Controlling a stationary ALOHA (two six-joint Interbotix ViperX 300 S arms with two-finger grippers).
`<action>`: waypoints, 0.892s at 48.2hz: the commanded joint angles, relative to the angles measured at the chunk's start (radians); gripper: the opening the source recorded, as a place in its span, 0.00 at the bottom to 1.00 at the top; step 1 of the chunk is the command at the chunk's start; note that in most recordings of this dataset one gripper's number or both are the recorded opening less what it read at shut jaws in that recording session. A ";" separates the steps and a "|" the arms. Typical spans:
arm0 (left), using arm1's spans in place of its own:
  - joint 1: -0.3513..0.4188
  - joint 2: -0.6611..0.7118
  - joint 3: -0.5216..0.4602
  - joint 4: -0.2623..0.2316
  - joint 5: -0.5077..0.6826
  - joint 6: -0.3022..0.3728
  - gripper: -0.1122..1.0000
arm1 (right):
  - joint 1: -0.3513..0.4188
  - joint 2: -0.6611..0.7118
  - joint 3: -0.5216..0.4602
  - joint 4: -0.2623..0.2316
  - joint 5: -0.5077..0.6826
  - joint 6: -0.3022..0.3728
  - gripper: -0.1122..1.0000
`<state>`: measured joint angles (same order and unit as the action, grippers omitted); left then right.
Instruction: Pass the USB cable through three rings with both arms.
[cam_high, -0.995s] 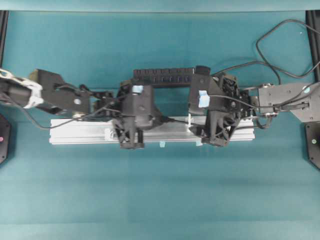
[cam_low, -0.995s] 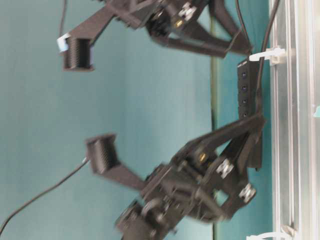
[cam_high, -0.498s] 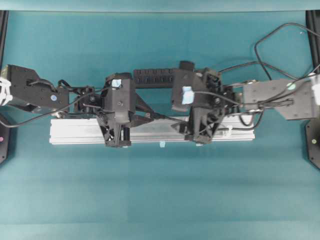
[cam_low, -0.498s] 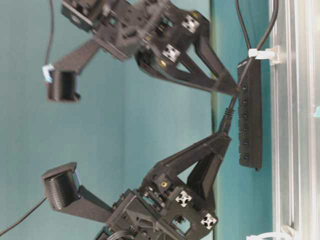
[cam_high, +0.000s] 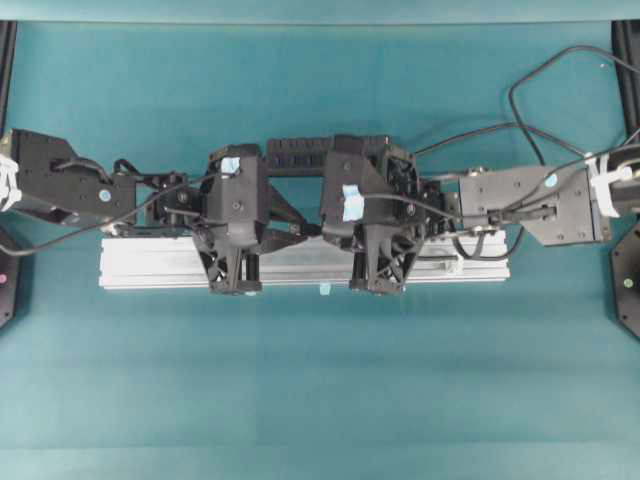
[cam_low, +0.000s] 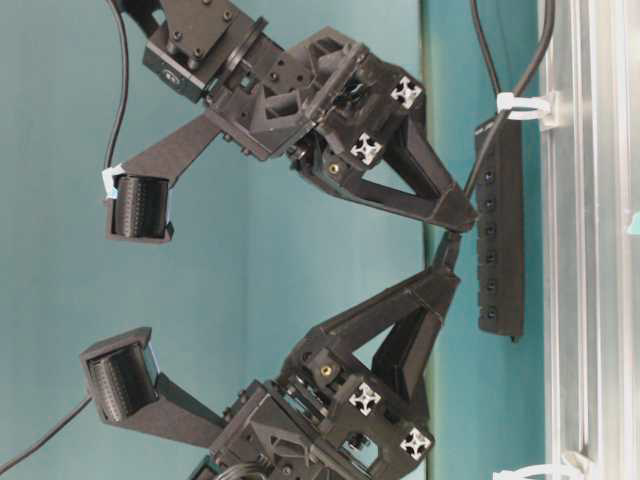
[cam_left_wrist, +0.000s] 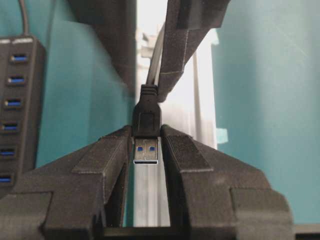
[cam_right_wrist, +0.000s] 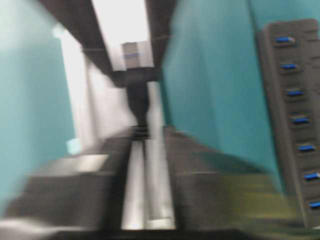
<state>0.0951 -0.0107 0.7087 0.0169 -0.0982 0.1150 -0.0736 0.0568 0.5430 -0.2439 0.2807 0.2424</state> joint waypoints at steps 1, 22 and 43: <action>-0.005 -0.020 -0.009 0.003 -0.005 -0.002 0.32 | -0.006 -0.005 -0.017 -0.005 -0.008 -0.008 0.05; -0.003 -0.021 -0.006 0.003 -0.005 -0.038 0.32 | -0.006 -0.002 -0.023 -0.005 0.011 -0.018 0.05; -0.003 -0.149 0.049 0.003 -0.005 -0.137 0.81 | -0.003 0.009 -0.037 -0.005 0.023 -0.048 0.05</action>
<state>0.0951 -0.1012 0.7547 0.0169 -0.0982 -0.0199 -0.0813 0.0721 0.5170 -0.2470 0.3068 0.2025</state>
